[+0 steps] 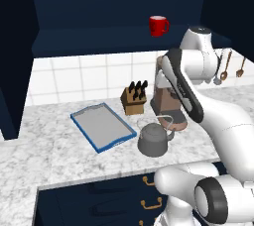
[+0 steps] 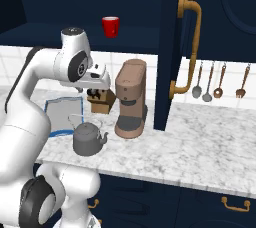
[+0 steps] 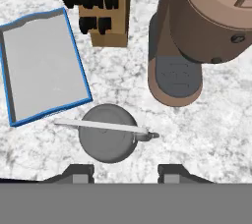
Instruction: Pick the kettle from the counter and place it on the tray. Then pick the mug from the cabinet and place it on the tray. Then close the cabinet doors.
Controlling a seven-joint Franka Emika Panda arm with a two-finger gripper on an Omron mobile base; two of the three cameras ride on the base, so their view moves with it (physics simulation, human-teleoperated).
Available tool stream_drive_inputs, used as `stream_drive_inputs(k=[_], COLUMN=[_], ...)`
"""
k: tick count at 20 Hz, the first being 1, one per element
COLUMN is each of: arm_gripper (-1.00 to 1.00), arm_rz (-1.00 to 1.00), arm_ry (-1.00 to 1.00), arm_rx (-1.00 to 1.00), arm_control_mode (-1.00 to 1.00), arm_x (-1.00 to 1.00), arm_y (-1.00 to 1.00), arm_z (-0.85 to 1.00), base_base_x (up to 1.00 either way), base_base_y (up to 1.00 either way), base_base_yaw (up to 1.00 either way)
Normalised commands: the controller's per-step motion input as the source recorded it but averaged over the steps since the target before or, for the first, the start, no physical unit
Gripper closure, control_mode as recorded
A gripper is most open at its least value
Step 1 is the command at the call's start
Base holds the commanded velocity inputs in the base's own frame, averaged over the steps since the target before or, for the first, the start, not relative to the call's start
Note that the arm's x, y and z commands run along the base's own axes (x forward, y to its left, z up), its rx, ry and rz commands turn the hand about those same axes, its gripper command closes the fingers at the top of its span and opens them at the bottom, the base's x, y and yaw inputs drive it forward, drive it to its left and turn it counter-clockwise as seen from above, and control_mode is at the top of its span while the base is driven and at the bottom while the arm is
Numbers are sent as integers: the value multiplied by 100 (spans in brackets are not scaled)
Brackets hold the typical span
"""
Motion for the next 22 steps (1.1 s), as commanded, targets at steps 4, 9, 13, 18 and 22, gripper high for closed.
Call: stream_drive_inputs(k=[4, 9, 13, 18, 22], arm_gripper=[-100, -100, -100, -100, -100], arm_rz=[0, -12, -45, -59, -44], arm_ry=[-5, 1, -5, -6, -5], arm_rx=[0, 0, 1, 10, 14], arm_control_mode=[-100, -100, -100, -100, -100], arm_x=[-28, -45, -30, -4, 19], arm_y=[0, 17, 46, 22, 7], arm_z=[-3, -39, -55, -44, -13], base_base_x=[0, 0, 0, 0, 0], base_base_y=[0, 0, 0, 0, 0], base_base_yaw=[0, 0, 0, 0, 0])
